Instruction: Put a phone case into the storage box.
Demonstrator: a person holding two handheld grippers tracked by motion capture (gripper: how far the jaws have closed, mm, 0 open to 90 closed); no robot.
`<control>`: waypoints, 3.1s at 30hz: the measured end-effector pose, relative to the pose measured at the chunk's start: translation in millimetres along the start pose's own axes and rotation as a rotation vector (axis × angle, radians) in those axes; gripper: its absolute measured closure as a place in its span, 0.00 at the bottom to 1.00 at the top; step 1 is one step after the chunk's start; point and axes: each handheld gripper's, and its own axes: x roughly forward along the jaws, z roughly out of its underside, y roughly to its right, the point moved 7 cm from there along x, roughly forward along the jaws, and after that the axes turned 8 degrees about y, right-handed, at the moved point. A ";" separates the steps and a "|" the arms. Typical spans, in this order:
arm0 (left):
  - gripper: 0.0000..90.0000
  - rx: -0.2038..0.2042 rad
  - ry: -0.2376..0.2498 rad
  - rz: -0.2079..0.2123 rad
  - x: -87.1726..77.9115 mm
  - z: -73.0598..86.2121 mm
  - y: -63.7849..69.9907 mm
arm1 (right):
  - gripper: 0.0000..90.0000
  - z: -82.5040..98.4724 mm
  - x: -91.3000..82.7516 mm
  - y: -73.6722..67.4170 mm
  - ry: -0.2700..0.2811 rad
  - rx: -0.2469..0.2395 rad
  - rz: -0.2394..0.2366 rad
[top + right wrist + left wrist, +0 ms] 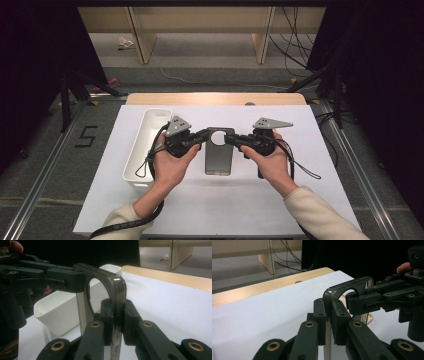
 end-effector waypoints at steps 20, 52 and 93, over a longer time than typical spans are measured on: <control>0.93 0.040 0.009 -0.004 -0.7 -0.5 -5.1 | 0.77 -1.4 0.0 2.2 -0.012 -0.025 0.004; 0.92 0.067 0.043 -0.062 -12.1 -11.3 -31.3 | 0.25 13.7 -40.3 25.0 -0.034 -0.130 0.015; 0.92 0.108 0.096 -0.051 -28.2 -37.3 -59.3 | 0.24 31.7 -96.5 40.3 -0.047 -0.165 0.106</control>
